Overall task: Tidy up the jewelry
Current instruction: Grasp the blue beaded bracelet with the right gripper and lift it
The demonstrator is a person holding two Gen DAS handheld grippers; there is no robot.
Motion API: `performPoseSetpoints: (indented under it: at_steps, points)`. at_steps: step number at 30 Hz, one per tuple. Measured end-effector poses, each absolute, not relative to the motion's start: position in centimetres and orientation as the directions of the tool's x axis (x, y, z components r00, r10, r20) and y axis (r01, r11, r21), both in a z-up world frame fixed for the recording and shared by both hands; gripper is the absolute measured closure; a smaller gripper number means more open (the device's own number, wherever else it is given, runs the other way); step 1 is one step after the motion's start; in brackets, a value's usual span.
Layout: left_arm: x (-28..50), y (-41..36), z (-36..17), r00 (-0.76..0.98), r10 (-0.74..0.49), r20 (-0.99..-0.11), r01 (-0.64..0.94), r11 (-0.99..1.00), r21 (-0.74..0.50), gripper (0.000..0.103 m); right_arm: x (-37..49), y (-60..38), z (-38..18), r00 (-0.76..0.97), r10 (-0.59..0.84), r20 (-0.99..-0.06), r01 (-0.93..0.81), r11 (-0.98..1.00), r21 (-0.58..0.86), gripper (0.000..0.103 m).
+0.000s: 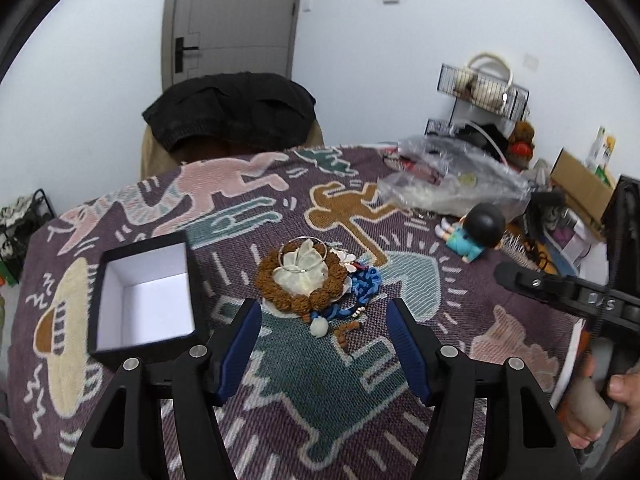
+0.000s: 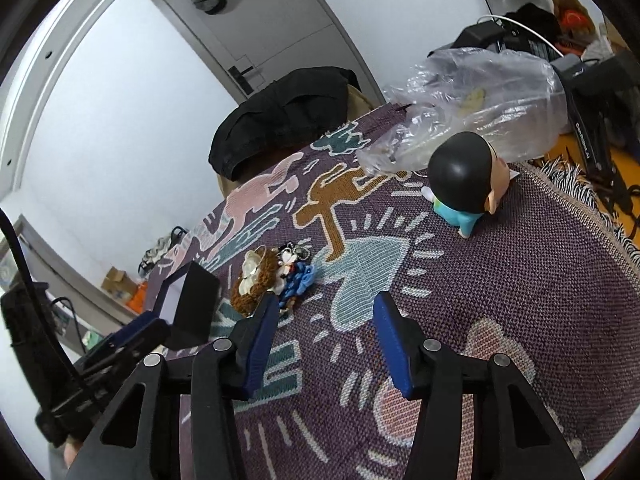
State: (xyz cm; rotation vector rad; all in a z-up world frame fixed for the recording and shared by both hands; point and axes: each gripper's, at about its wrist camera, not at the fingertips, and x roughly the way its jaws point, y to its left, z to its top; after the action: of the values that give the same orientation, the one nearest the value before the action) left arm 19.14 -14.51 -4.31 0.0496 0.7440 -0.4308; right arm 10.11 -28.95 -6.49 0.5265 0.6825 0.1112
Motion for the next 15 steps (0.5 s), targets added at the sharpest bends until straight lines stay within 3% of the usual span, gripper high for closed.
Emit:
performPoseSetpoints:
  at_steps: [4, 12, 15]
  points:
    - [20.5, -16.2, -5.2, 0.629, -0.364, -0.687, 0.442, 0.894, -0.07, 0.04, 10.4, -29.7, -7.1, 0.78, 0.271, -0.564, 0.075, 0.854, 0.514, 0.052]
    - [23.2, -18.5, -7.7, 0.585, -0.342, -0.735, 0.494, 0.869, -0.012, 0.064, 10.3, -30.8, -8.3, 0.785, 0.262, -0.561, 0.09, 0.848, 0.522, 0.052]
    - [24.1, -18.7, -8.3, 0.572, -0.335, -0.749, 0.499, 0.866, -0.007, 0.065, 10.5, -30.8, -8.7, 0.783, 0.258, -0.566, 0.091, 0.853, 0.514, 0.052]
